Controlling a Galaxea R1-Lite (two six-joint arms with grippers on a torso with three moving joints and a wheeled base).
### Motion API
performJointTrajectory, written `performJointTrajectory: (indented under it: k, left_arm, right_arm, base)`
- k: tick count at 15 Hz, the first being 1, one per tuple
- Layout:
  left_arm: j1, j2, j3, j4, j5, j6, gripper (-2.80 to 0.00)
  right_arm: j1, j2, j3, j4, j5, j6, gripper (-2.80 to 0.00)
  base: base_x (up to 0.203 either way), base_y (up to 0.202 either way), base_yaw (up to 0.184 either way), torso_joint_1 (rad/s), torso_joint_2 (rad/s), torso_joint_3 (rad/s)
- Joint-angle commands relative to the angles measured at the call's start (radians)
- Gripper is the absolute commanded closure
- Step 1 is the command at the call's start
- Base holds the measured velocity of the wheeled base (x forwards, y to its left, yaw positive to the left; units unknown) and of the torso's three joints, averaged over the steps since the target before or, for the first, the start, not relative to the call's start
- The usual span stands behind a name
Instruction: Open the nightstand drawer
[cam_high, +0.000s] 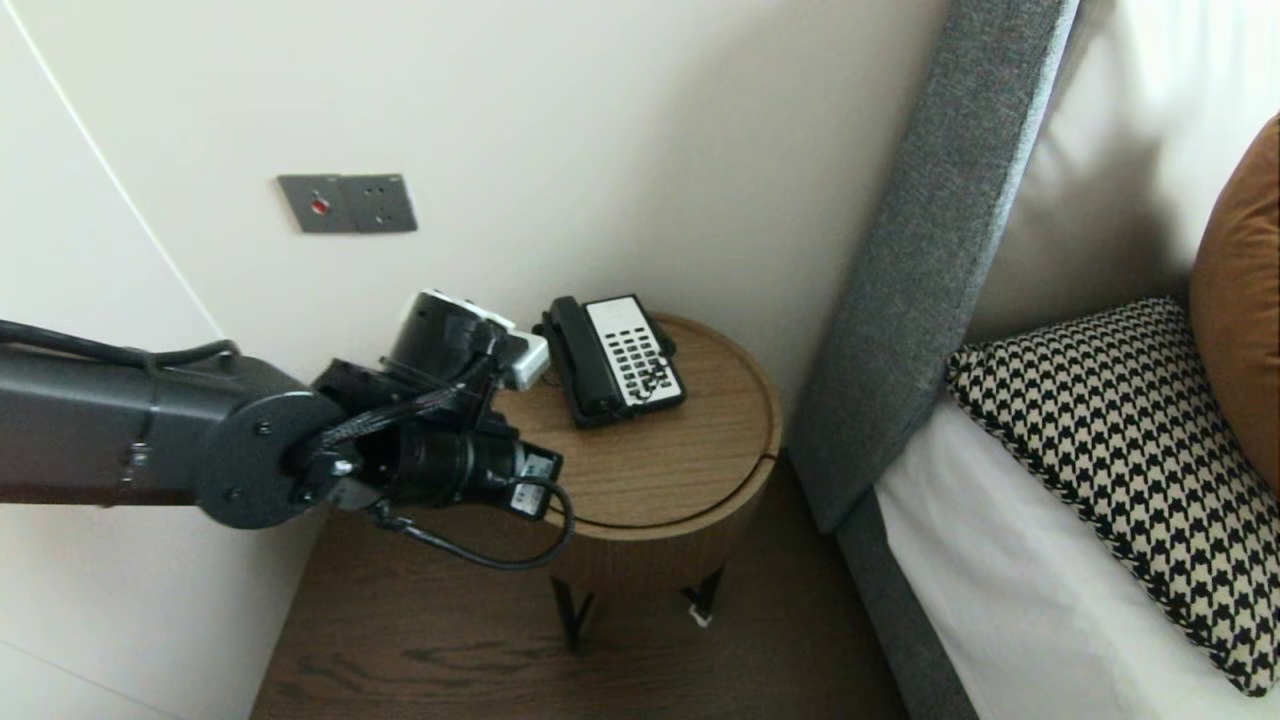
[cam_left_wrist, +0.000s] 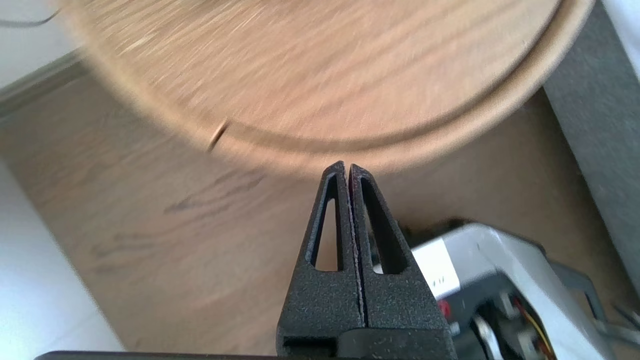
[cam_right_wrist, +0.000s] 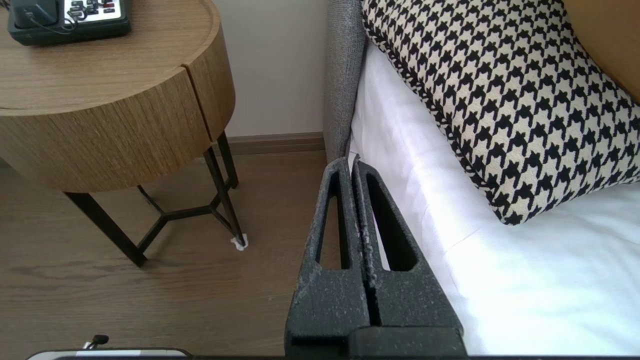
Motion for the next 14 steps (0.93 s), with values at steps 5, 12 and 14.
performJointTrajectory:
  k: [5, 12, 14]
  left_arm:
    - [-0.041, 0.276, -0.172, -0.048, 0.025, -0.009, 0.00]
    - [-0.061, 0.366, -0.218, -0.106, 0.034, -0.012, 0.00]
    - [-0.070, 0.380, -0.234, -0.110, 0.035, -0.020, 0.00]
  right_arm:
    - [-0.001, 0.002, 0.000, 0.000, 0.000, 0.001, 0.00]
    - [-0.001, 0.002, 0.000, 0.000, 0.000, -0.001, 0.00]
    - [0.000, 0.002, 0.000, 0.000, 0.000, 0.000, 0.00]
  base:
    - [0.000, 0.000, 0.000, 0.000, 0.00, 0.000]
    - [0.000, 0.000, 0.000, 0.000, 0.00, 0.000]
    - [0.000, 0.000, 0.000, 0.000, 0.00, 0.000]
